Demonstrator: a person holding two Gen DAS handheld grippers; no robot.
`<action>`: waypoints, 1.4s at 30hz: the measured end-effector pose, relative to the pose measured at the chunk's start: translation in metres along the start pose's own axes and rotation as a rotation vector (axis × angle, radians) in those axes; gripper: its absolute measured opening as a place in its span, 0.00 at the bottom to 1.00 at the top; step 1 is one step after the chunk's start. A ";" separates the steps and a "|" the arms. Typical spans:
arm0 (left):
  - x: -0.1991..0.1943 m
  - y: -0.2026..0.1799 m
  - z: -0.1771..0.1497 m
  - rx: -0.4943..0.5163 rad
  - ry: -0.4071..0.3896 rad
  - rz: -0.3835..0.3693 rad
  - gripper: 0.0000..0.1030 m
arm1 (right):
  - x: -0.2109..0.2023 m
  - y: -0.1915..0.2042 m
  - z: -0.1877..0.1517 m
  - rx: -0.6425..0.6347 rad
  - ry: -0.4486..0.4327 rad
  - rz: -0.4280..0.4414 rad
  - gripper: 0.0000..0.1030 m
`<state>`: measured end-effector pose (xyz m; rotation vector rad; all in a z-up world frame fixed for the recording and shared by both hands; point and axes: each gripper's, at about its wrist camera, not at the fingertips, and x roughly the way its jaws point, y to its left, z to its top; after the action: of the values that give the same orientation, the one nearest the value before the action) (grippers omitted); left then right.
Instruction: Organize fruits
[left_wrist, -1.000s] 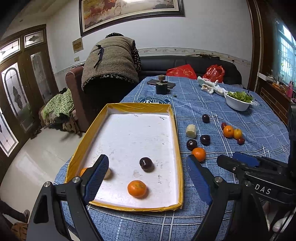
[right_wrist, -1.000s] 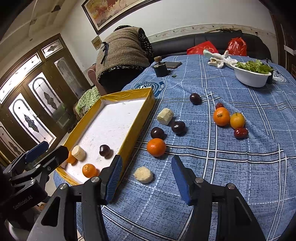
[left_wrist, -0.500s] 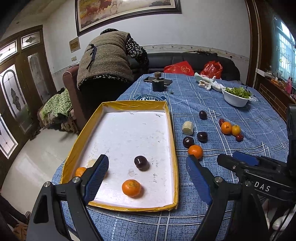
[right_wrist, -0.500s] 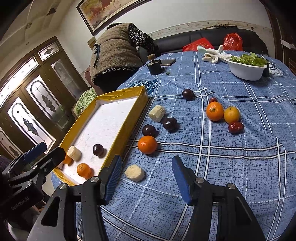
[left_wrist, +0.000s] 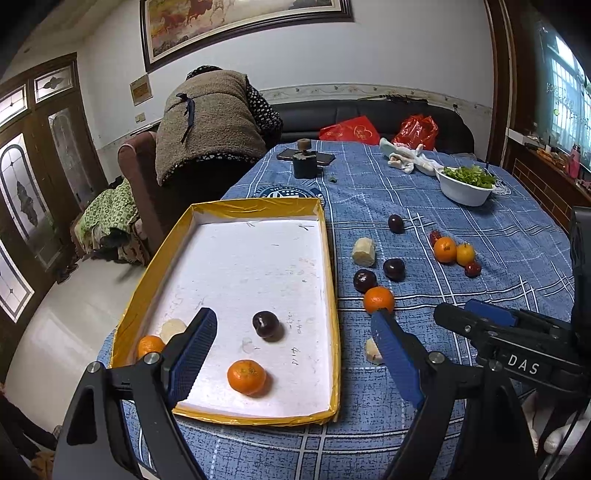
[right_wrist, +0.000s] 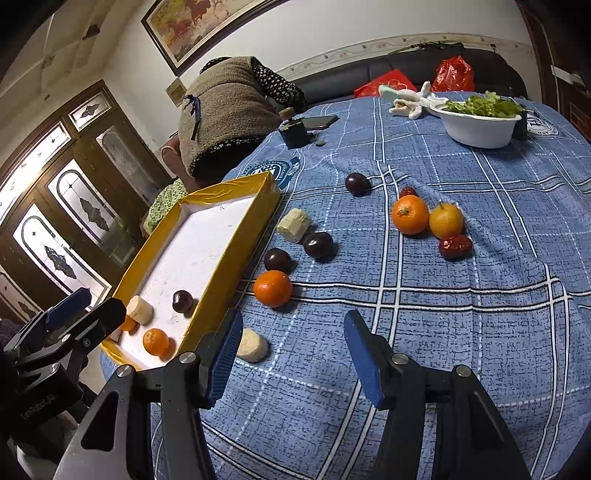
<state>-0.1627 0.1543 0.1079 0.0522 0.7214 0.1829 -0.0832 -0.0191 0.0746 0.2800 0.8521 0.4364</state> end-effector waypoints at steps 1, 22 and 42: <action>0.001 -0.001 0.000 0.003 0.002 -0.001 0.83 | 0.000 -0.001 0.000 0.002 0.000 0.000 0.61; 0.038 0.007 0.002 -0.041 0.097 -0.017 0.83 | -0.029 -0.074 0.025 0.070 -0.045 -0.134 0.64; 0.075 -0.082 -0.020 0.267 0.182 -0.247 0.79 | 0.043 -0.096 0.056 -0.094 0.098 -0.279 0.66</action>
<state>-0.1089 0.0875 0.0352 0.2018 0.9232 -0.1474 0.0104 -0.0862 0.0423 0.0514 0.9479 0.2301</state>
